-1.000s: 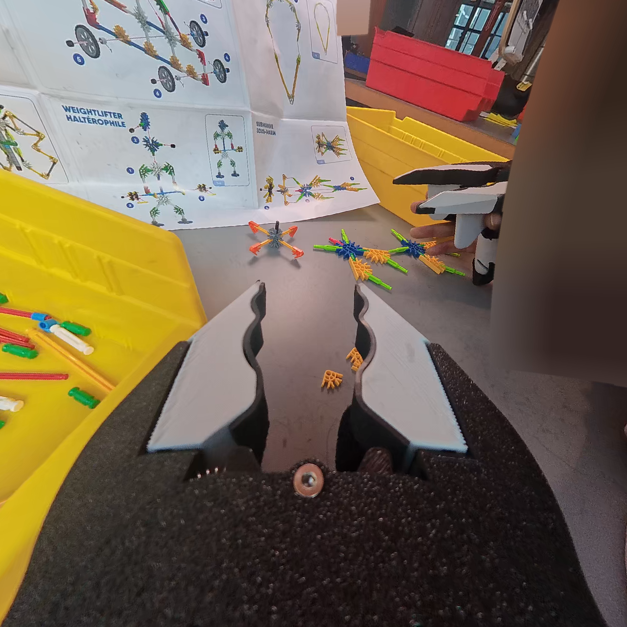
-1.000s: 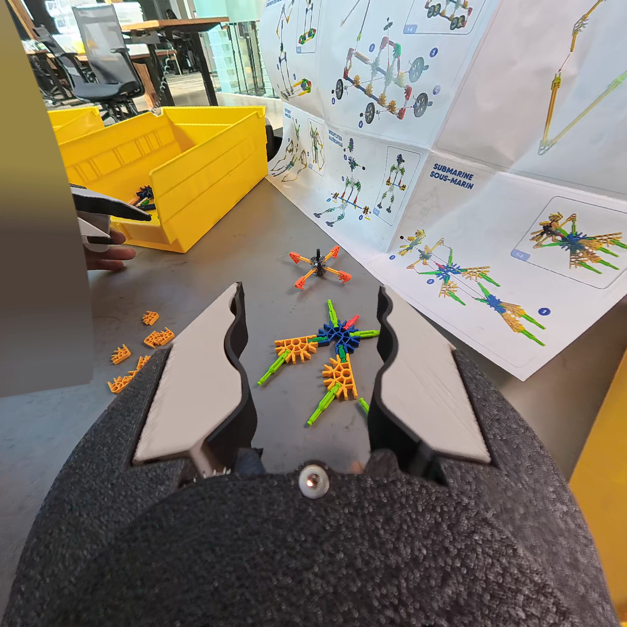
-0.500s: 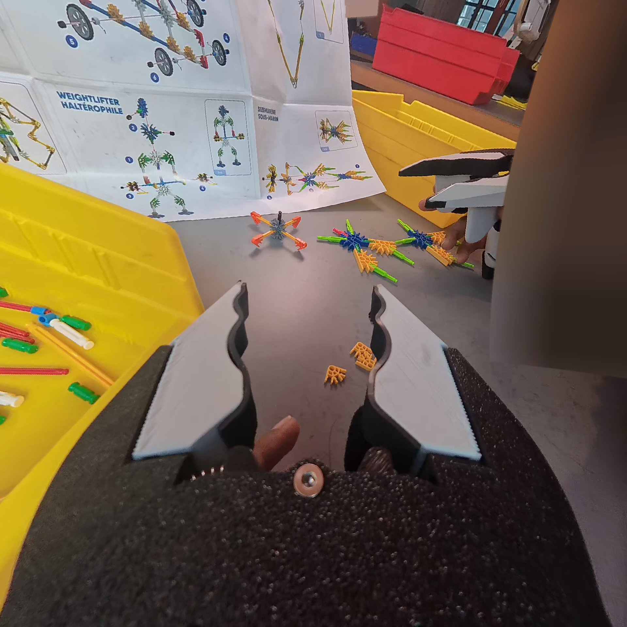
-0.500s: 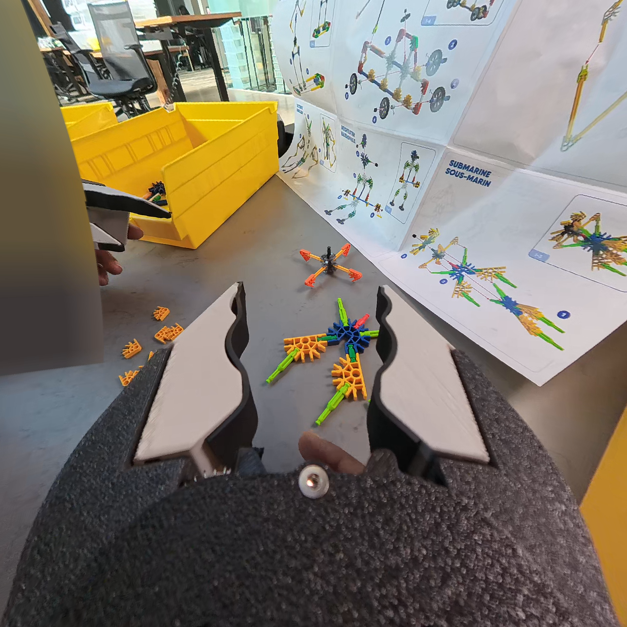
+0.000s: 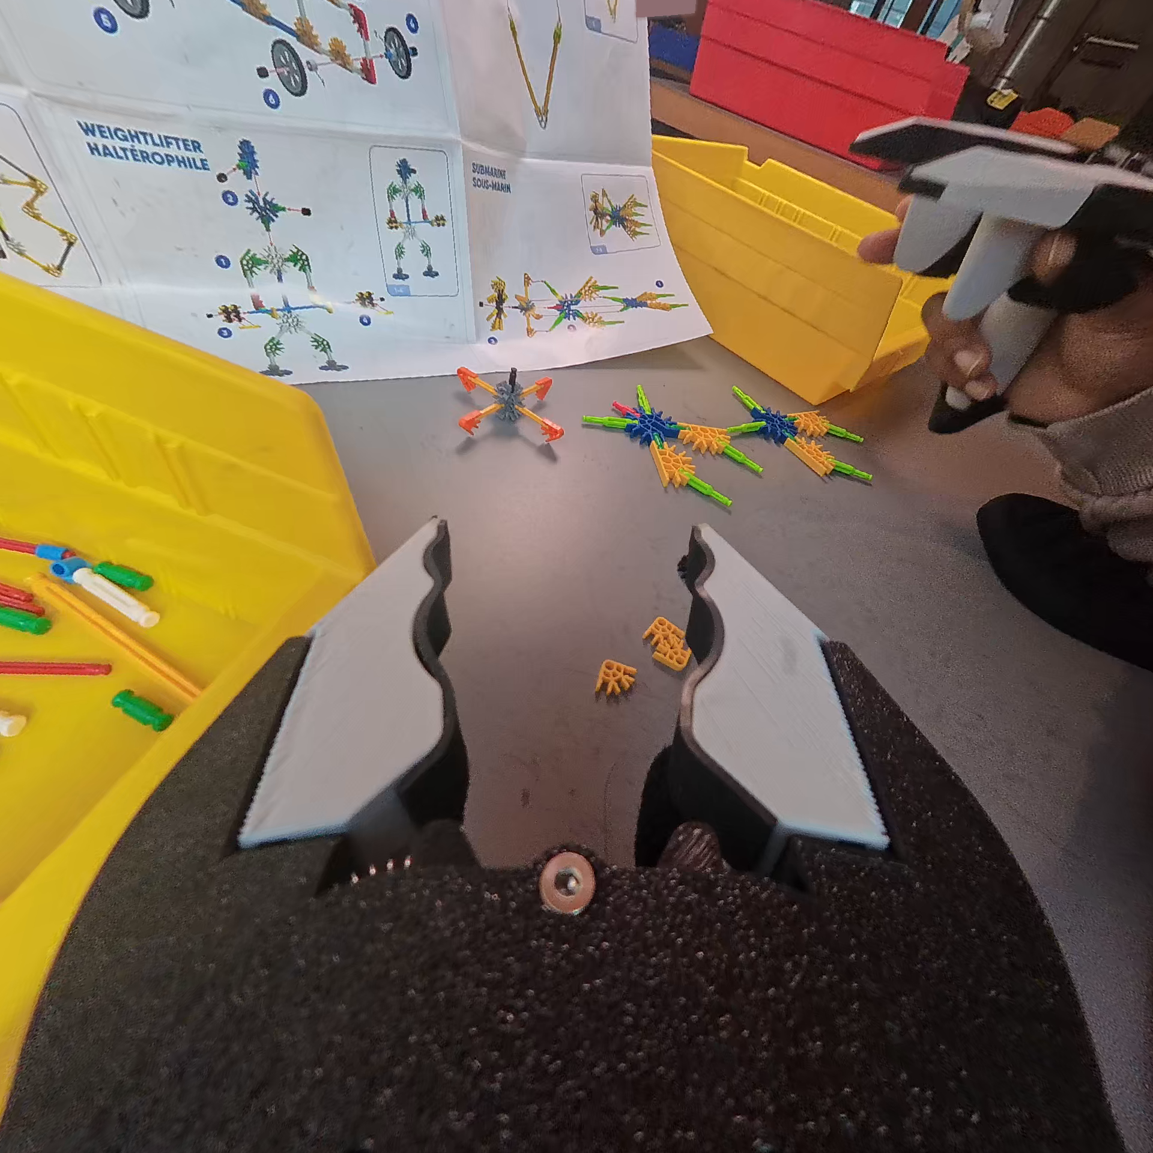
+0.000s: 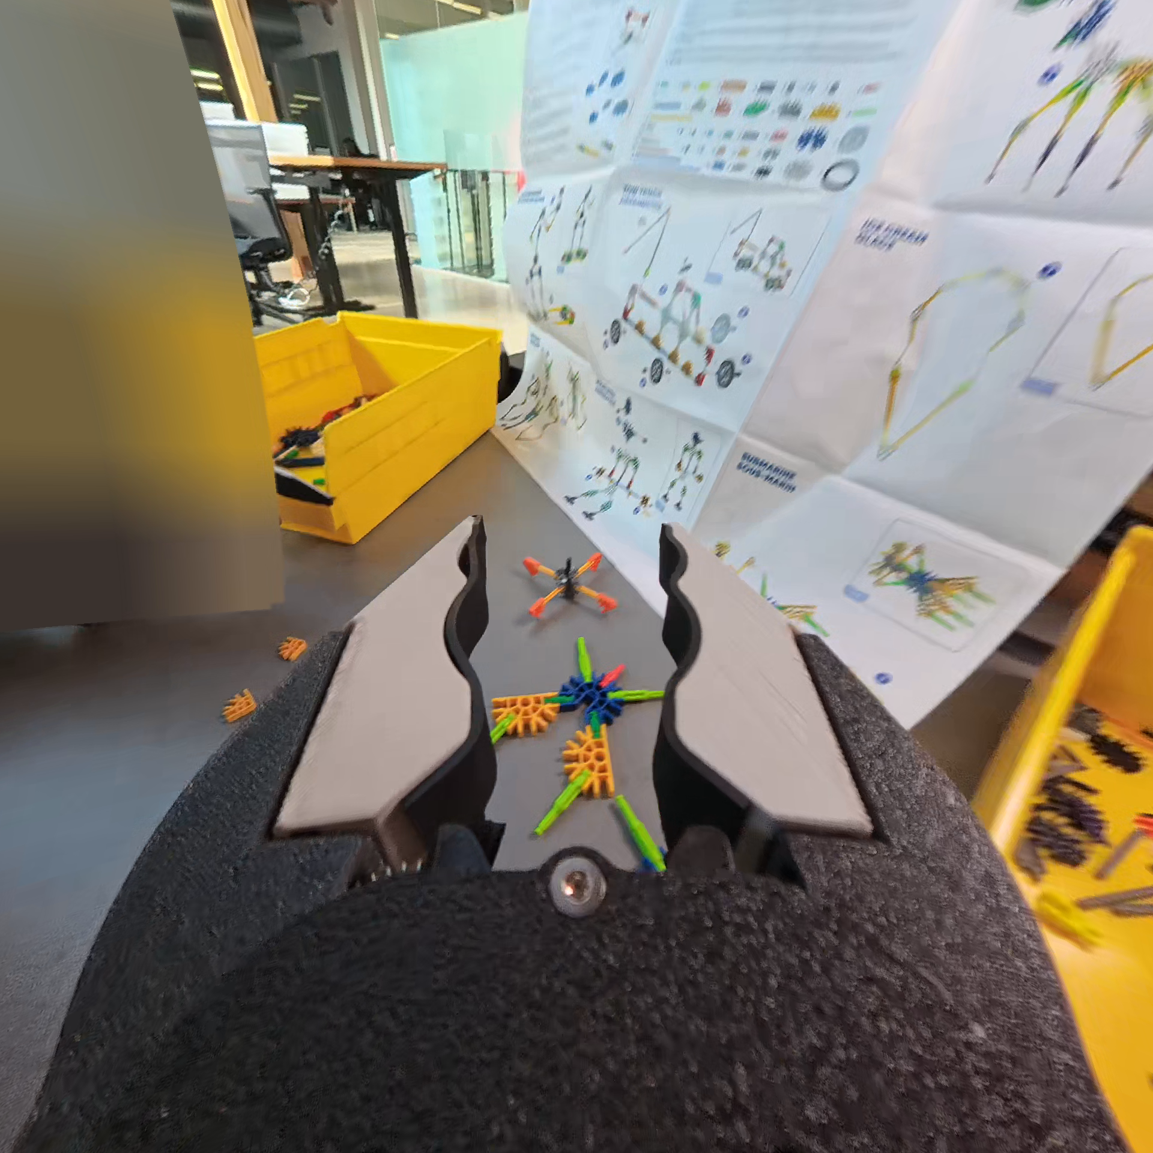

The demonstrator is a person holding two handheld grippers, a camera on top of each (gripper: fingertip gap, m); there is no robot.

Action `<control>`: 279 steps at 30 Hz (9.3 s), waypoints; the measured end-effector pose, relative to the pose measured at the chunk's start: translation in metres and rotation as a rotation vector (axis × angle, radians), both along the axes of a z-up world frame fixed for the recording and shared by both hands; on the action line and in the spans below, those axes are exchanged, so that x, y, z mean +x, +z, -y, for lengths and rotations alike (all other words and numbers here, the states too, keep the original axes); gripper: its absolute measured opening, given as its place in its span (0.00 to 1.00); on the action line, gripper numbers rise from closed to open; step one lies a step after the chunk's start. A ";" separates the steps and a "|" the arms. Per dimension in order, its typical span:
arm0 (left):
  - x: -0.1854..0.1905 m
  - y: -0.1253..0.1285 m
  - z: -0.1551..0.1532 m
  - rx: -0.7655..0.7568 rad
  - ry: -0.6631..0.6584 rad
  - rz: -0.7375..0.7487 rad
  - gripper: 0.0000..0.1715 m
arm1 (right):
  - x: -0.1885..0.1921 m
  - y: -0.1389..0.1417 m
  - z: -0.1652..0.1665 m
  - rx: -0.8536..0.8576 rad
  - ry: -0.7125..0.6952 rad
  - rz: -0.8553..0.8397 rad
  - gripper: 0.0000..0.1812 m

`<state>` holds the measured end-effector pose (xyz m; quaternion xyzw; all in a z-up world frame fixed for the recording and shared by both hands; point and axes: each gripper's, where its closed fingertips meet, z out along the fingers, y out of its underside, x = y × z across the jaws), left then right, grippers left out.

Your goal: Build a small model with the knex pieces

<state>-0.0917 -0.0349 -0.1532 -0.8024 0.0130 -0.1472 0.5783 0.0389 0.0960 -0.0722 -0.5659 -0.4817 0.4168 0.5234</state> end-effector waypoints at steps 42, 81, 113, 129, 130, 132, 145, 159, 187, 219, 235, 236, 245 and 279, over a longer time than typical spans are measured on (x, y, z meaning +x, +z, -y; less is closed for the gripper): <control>0.014 -0.014 -0.001 -0.049 -0.020 -0.183 0.41 | 0.154 -0.143 -0.251 -0.438 -0.412 0.944 0.07; 0.060 -0.035 -0.003 -0.169 -0.247 -0.241 0.26 | -0.008 -0.142 0.101 -0.024 0.405 0.768 0.00; 0.093 -0.069 -0.026 -0.337 -0.444 -0.328 0.13 | -0.025 -0.151 0.095 -0.004 0.400 0.881 0.02; 0.093 -0.070 -0.025 -0.331 -0.436 -0.338 0.13 | -0.032 -0.147 0.099 -0.030 0.442 0.836 0.00; 0.093 -0.070 -0.025 -0.332 -0.436 -0.337 0.13 | -0.032 -0.147 0.099 -0.034 0.442 0.838 0.00; 0.093 -0.070 -0.024 -0.333 -0.433 -0.335 0.13 | -0.033 -0.147 0.100 -0.047 0.439 0.840 0.00; 0.092 -0.070 -0.022 -0.326 -0.407 -0.339 0.12 | -0.032 -0.149 0.102 -0.059 0.530 1.113 0.00; 0.088 -0.070 -0.020 -0.330 -0.348 -0.339 0.11 | -0.036 -0.150 0.105 -0.103 0.496 1.191 0.00; 0.088 -0.070 -0.020 -0.322 -0.341 -0.357 0.11 | -0.037 -0.150 0.105 -0.241 0.514 1.256 0.00; 0.146 -0.056 0.039 -0.260 -0.754 -0.357 0.11 | 0.169 -0.129 -0.192 -0.340 -0.200 1.105 0.10; 0.134 -0.070 0.058 -0.315 -0.779 -0.384 0.12 | 0.157 -0.143 -0.190 -0.350 -0.186 1.084 0.05; 0.134 -0.070 0.058 -0.316 -0.781 -0.384 0.14 | 0.157 -0.141 -0.190 -0.338 -0.180 1.075 0.05; 0.125 -0.054 0.054 -0.275 -0.755 -0.297 0.20 | 0.140 -0.048 -0.143 -0.005 -0.117 0.831 0.00; 0.125 -0.065 0.052 -0.286 -0.718 -0.399 0.20 | 0.032 -0.105 0.136 0.006 0.535 0.783 0.00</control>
